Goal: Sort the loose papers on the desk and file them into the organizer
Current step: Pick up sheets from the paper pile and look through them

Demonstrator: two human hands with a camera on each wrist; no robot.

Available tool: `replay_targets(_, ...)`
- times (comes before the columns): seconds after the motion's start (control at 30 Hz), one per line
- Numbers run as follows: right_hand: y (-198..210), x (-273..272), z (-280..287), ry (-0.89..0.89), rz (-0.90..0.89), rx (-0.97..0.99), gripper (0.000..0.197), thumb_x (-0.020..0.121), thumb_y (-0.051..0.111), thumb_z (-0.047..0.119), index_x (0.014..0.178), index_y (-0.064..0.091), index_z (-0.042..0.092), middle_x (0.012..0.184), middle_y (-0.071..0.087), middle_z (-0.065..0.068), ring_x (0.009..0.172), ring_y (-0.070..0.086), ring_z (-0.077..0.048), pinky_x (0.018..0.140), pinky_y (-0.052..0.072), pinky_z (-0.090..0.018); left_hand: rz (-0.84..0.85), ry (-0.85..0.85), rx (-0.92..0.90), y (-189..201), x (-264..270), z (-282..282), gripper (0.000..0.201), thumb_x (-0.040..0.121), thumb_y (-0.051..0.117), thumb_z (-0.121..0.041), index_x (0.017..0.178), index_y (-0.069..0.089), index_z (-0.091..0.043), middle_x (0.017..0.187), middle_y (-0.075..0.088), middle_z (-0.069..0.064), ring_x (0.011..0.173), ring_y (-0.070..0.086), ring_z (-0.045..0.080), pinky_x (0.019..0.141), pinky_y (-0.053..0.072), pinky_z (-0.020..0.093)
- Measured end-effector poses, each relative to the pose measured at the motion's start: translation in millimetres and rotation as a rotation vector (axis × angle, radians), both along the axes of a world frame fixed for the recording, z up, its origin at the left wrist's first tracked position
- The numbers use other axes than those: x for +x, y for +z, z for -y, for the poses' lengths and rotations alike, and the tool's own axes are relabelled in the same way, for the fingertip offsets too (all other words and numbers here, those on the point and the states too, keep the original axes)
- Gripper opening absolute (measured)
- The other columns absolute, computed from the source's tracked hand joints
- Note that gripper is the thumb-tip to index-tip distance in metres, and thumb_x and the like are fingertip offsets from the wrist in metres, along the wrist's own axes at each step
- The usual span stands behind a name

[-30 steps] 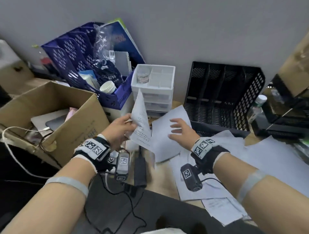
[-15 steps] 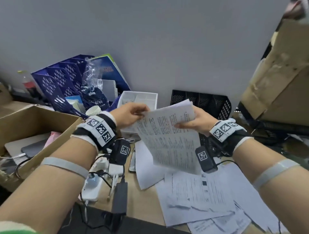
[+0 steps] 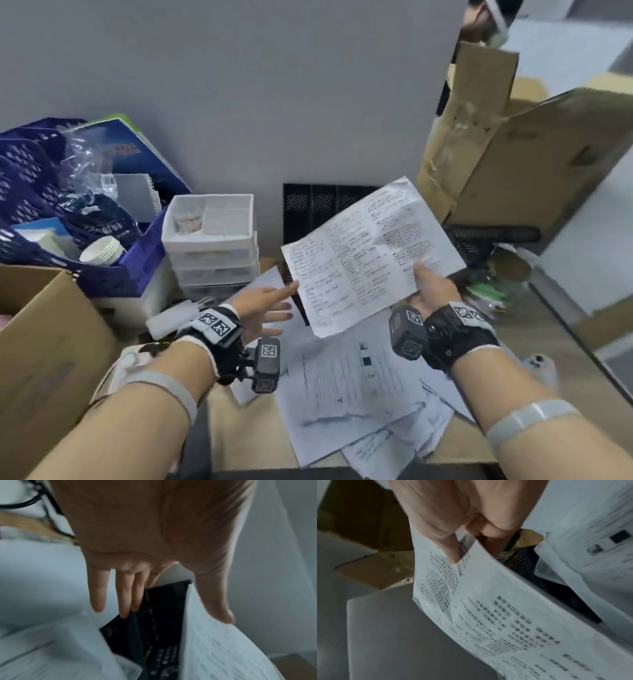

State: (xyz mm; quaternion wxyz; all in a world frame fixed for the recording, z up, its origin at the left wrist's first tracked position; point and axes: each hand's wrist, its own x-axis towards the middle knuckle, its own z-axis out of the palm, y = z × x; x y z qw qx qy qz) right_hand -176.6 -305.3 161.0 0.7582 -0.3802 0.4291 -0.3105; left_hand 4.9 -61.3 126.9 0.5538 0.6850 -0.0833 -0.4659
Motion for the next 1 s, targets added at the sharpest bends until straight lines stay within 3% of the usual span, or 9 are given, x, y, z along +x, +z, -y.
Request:
replay_targets(0.1, -13, -8, -11, 0.008, 0.065, 0.065, 0.032, 0.095, 0.060, 0.014, 0.124, 0.057, -0.001, 0.107, 0.067, -0.024, 0.058, 0.072, -0.020, 0.043, 0.056, -0.028, -0.151, -0.033, -0.138, -20, -28, 20, 0.064, 0.073, 0.078, -0.047, 0.129, 0.064, -0.018, 0.125, 0.072, 0.008, 0.116, 0.067, 0.028, 0.106, 0.049, 0.048)
replay_targets(0.2, -31, -16, -13, 0.064, 0.135, 0.137, 0.027, 0.096, 0.056, 0.011, 0.123, 0.061, 0.006, 0.117, 0.070, -0.016, 0.100, 0.071, -0.032, 0.075, 0.061, -0.047, -0.206, -0.017, -0.297, -29, -40, 37, 0.038, 0.095, 0.062, -0.024, 0.133, 0.060, -0.017, 0.128, 0.070, 0.011, 0.116, 0.068, 0.032, 0.088, 0.060, 0.045)
replay_targets(0.37, -77, -63, -4, 0.203, -0.203, 0.051, 0.018, 0.095, 0.059, 0.015, 0.113, 0.064, 0.015, 0.108, 0.072, -0.009, 0.100, 0.067, -0.025, 0.094, 0.053, -0.042, 0.011, 0.201, -0.174, -60, -32, 46, 0.030, 0.094, 0.063, -0.006, 0.124, 0.065, -0.003, 0.122, 0.071, 0.020, 0.109, 0.070, 0.037, 0.099, 0.053, 0.057)
replay_targets(0.5, -148, -111, -4, 0.177, -0.634, 0.104, 0.015, 0.092, 0.060, 0.011, 0.106, 0.064, 0.010, 0.098, 0.066, -0.015, 0.089, 0.063, -0.029, 0.080, 0.050, -0.038, 0.077, 0.296, -0.069, -94, -24, 36, 0.025, 0.094, 0.066, -0.013, 0.118, 0.067, -0.009, 0.118, 0.072, 0.014, 0.107, 0.070, 0.034, 0.099, 0.052, 0.057)
replay_targets(0.6, -211, -140, -11, 0.520, -1.047, -0.034, 0.022, 0.095, 0.054, 0.026, 0.112, 0.062, 0.015, 0.122, 0.065, -0.014, 0.110, 0.062, -0.030, 0.089, 0.048, -0.034, 0.018, 0.334, -0.033, -116, -27, 29, 0.025, 0.093, 0.067, -0.016, 0.118, 0.067, -0.012, 0.119, 0.073, 0.013, 0.106, 0.070, 0.036, 0.097, 0.052, 0.060)
replay_targets(0.7, -222, -147, -27, 0.445, -0.880, 0.096, 0.030, 0.093, 0.057, 0.014, 0.121, 0.059, 0.005, 0.109, 0.067, -0.019, 0.090, 0.065, -0.029, 0.083, 0.056, -0.039, -0.038, 0.361, -0.005, -140, -27, 18, 0.042, 0.087, 0.074, -0.027, 0.125, 0.065, -0.013, 0.123, 0.072, 0.012, 0.111, 0.069, 0.036, 0.100, 0.050, 0.060)
replay_targets(0.8, -218, -147, -28, 0.405, -0.956, 0.095, 0.023, 0.089, 0.065, 0.012, 0.109, 0.063, 0.001, 0.073, 0.066, -0.013, 0.054, 0.060, -0.020, 0.049, 0.051, -0.026, -0.018, 0.357, 0.051, -170, -20, 8, 0.074, 0.060, 0.089, -0.053, 0.122, 0.068, -0.018, 0.123, 0.072, 0.008, 0.112, 0.069, 0.035, 0.102, 0.048, 0.062)
replay_targets(0.9, -209, -143, -15, 0.552, -1.015, 0.076, 0.024, 0.088, 0.068, 0.022, 0.105, 0.067, 0.005, 0.074, 0.066, -0.008, 0.050, 0.064, -0.014, 0.039, 0.043, -0.016, -0.081, 0.409, 0.039, -151, -41, 10, 0.041, 0.090, 0.070, -0.025, 0.128, 0.063, -0.011, 0.122, 0.071, 0.012, 0.109, 0.069, 0.037, 0.101, 0.049, 0.060)
replay_targets(1.0, -199, -133, -9, 0.703, -0.985, 0.123, 0.023, 0.097, 0.056, 0.024, 0.100, 0.062, 0.001, 0.065, 0.061, -0.002, 0.038, 0.059, -0.001, 0.040, 0.041, -0.012, -0.098, 0.418, 0.063, -154, -54, 8, 0.042, 0.089, 0.069, -0.022, 0.129, 0.063, -0.012, 0.124, 0.071, 0.013, 0.109, 0.069, 0.037, 0.101, 0.049, 0.061)
